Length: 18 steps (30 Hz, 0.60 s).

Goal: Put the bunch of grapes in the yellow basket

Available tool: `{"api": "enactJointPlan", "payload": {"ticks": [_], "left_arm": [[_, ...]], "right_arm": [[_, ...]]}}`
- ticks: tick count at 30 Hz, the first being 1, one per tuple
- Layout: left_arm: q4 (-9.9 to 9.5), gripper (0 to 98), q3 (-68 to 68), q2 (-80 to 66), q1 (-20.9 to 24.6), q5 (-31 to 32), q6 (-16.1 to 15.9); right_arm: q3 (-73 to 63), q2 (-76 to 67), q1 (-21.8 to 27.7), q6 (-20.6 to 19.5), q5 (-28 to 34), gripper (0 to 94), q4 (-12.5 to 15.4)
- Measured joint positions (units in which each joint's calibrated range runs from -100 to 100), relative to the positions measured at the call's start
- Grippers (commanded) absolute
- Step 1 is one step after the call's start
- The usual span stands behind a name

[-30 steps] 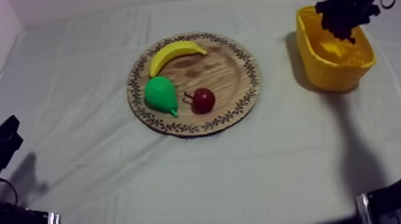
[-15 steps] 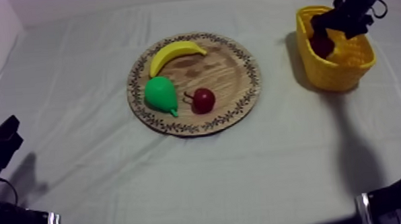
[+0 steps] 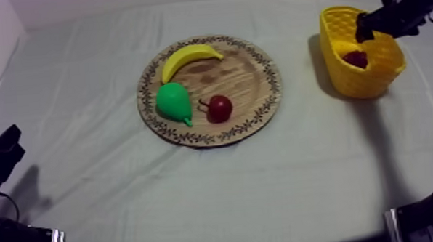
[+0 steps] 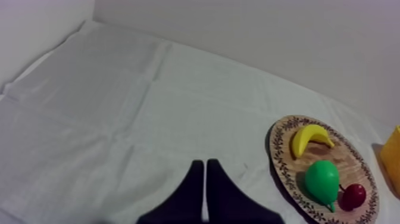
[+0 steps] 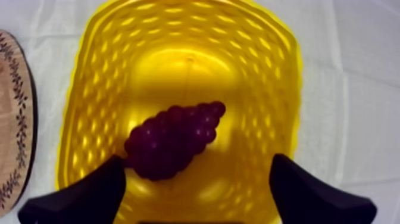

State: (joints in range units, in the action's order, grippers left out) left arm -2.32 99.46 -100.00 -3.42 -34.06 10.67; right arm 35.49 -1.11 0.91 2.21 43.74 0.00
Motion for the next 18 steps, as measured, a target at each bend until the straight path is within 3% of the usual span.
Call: {"api": "enactJointPlan", "payload": {"ticks": [9, 13, 18], "left_arm": [[0.0, 0.0, 0.0, 0.0, 0.0, 0.0, 0.0], [0.0, 0.0, 0.0, 0.0, 0.0, 0.0, 0.0], [0.0, 0.0, 0.0, 0.0, 0.0, 0.0, 0.0]], "right_arm": [[18.4, -17.9, 0.0, 4.4, -9.2, 30.0, 3.0], [27.9, -26.9, -1.1, 5.1, -10.0, 18.4, 3.1], [38.2, -38.6, -1.5, 7.0, -10.2, 4.5, 5.5]]}}
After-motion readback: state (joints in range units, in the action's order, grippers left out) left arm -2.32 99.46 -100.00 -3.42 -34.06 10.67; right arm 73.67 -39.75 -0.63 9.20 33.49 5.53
